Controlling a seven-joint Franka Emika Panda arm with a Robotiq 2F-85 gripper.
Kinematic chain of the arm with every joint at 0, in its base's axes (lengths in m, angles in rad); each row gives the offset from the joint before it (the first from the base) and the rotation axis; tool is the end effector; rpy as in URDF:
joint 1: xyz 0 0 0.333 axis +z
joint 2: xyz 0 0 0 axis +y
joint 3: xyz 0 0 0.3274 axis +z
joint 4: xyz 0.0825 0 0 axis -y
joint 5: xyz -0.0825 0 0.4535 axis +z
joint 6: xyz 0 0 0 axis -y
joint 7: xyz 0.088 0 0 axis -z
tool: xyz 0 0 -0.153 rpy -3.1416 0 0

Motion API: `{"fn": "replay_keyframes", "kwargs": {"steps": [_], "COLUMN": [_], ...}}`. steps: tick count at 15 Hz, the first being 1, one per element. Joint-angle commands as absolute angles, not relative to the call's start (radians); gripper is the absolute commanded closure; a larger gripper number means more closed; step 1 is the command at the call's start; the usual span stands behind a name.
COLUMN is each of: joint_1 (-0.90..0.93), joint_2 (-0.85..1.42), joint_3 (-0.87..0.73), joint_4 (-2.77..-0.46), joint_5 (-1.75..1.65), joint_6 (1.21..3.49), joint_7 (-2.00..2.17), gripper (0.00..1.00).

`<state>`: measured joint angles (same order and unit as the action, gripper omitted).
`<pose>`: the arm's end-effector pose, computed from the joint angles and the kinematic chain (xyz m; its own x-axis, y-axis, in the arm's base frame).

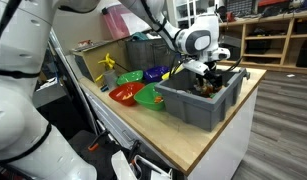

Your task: Remove the brown toy from the grey bucket and put it in the yellow bowl

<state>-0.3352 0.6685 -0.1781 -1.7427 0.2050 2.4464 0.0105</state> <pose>0.6383 -0.3490 0.1129 0.8019 -0.5954 0.0488 -0.5947 -0.8034 -0.0292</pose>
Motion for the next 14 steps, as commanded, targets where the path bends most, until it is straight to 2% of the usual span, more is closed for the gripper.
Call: {"fn": "replay_keyframes", "kwargs": {"steps": [1, 2, 4, 7, 12, 14], "joint_1": [-0.350, -0.350, -0.358, -0.380, -0.420, -0.428], "joint_2": [0.669, 0.662, 0.655, 0.653, 0.632, 0.621], "joint_3": [-0.161, -0.164, -0.168, -0.173, -0.174, -0.175], "joint_4": [-1.722, -1.733, -1.742, -1.742, -1.744, -1.750], "joint_5": [0.235, 0.234, 0.236, 0.243, 0.257, 0.259], "joint_6": [2.401, 2.402, 2.399, 2.392, 2.380, 2.377], "joint_7": [0.041, 0.034, 0.029, 0.025, 0.016, 0.014], "gripper": [0.00, 0.22, 0.32, 0.58, 0.95, 1.00]}}
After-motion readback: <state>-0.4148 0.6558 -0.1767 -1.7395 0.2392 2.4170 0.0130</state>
